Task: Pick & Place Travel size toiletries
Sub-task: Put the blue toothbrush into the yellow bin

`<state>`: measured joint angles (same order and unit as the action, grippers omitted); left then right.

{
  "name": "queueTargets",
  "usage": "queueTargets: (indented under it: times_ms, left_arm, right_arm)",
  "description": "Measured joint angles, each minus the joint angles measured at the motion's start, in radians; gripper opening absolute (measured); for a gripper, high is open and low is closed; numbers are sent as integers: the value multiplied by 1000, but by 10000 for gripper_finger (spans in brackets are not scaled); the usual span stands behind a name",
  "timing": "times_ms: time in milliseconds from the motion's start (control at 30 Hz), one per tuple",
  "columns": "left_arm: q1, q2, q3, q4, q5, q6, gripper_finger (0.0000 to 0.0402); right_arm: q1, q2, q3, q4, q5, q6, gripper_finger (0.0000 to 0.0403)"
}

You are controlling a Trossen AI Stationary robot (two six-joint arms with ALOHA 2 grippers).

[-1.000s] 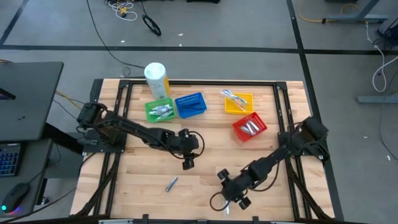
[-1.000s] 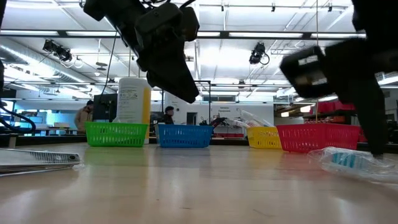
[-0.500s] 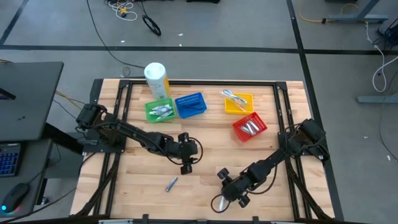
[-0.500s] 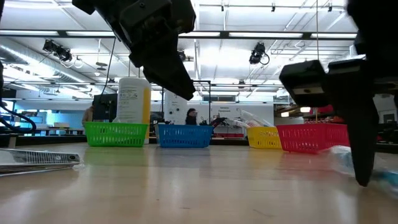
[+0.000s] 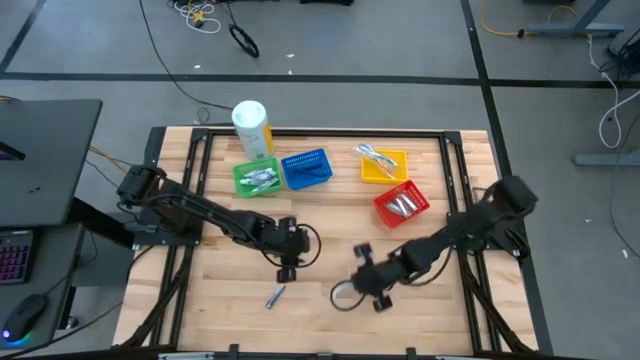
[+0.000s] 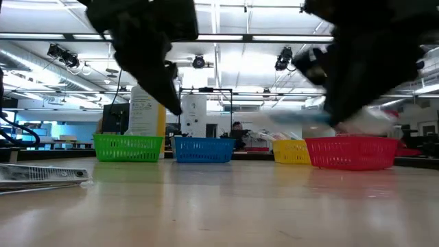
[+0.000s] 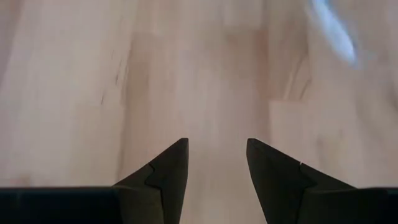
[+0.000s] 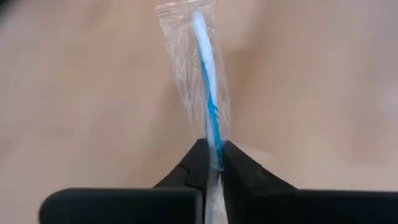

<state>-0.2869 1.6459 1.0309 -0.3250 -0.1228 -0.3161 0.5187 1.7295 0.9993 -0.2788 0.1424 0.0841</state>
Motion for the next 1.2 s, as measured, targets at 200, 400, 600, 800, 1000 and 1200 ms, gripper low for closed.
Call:
queueTargets:
  times_ms: [200,400,600,800,1000,1200]
  left_arm:
    - [2,-64,0,-183,-342,9,170]
    - [24,-161,0,-359,-572,-32,170]
    - [62,-225,1,-384,-588,4,170]
    - [117,-233,1,-359,-601,40,170]
    - [167,-232,1,-355,-600,47,171]
    - [218,-232,1,-355,-599,69,171]
  right_arm:
    - [-103,-239,1,-266,431,-38,25]
    - [-337,-466,-62,-382,773,76,28]
    - [-650,-594,-300,57,544,-128,28]
    - [-914,-557,-541,611,182,-247,29]
    - [-1067,-504,-603,645,94,-208,29]
    - [-1133,-425,-603,637,-25,-197,45]
